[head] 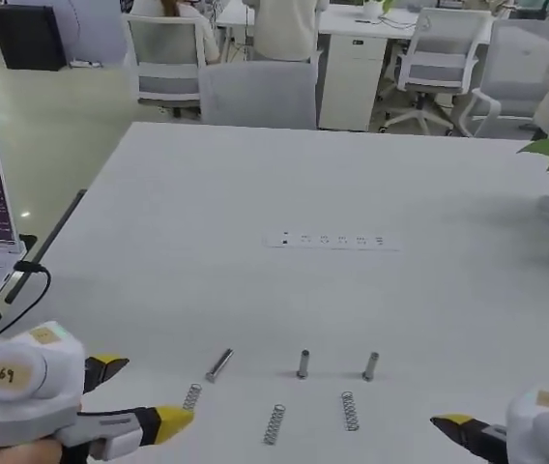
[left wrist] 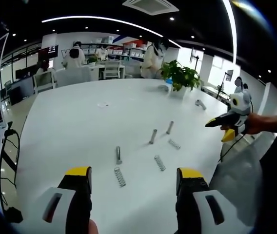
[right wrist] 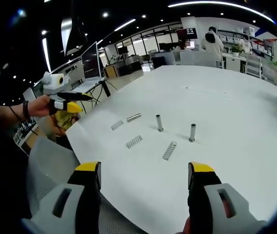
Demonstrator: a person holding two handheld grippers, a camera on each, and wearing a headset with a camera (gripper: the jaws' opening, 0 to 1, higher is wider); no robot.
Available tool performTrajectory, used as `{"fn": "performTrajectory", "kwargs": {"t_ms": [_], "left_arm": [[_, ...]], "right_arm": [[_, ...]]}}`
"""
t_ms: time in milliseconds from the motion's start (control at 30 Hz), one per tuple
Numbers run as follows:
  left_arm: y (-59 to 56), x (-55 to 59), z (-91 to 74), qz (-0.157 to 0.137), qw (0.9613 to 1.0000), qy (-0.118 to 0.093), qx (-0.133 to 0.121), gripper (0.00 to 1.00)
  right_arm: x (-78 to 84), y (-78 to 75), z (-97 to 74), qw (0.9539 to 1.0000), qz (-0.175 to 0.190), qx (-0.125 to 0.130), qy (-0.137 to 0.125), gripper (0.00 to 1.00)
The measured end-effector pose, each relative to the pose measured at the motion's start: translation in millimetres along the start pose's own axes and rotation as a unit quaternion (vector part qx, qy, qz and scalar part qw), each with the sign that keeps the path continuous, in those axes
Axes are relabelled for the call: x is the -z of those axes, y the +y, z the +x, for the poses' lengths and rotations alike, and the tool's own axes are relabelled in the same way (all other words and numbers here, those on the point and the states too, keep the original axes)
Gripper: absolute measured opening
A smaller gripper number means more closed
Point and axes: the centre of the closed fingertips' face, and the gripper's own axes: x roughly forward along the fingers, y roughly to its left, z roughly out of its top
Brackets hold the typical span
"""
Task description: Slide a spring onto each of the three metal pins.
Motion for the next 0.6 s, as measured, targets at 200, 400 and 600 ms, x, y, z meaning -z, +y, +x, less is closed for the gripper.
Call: {"fn": "performTrajectory", "kwargs": {"t_ms": [200, 400, 600], "left_arm": [[5.9, -6.3, 9.6, -0.001, 1.0, -0.002, 0.003, 0.66], [9.1, -10.8, 23.2, -0.006, 0.9999, -0.003, 0.009, 0.65], [7.8, -14.4, 40.6, -0.007, 0.9998, -0.001, 0.017, 0.64]], "right_arm": [[-0.1, -2.4, -1.8, 1.0, 0.003, 0.002, 0.0, 0.71], [3.6, -3.4, -1.3, 1.0, 0.007, 0.003, 0.002, 0.71], [6.4, -0.9, 1.7, 0.9999, 0.008, 0.0, 0.007, 0.71]]}}
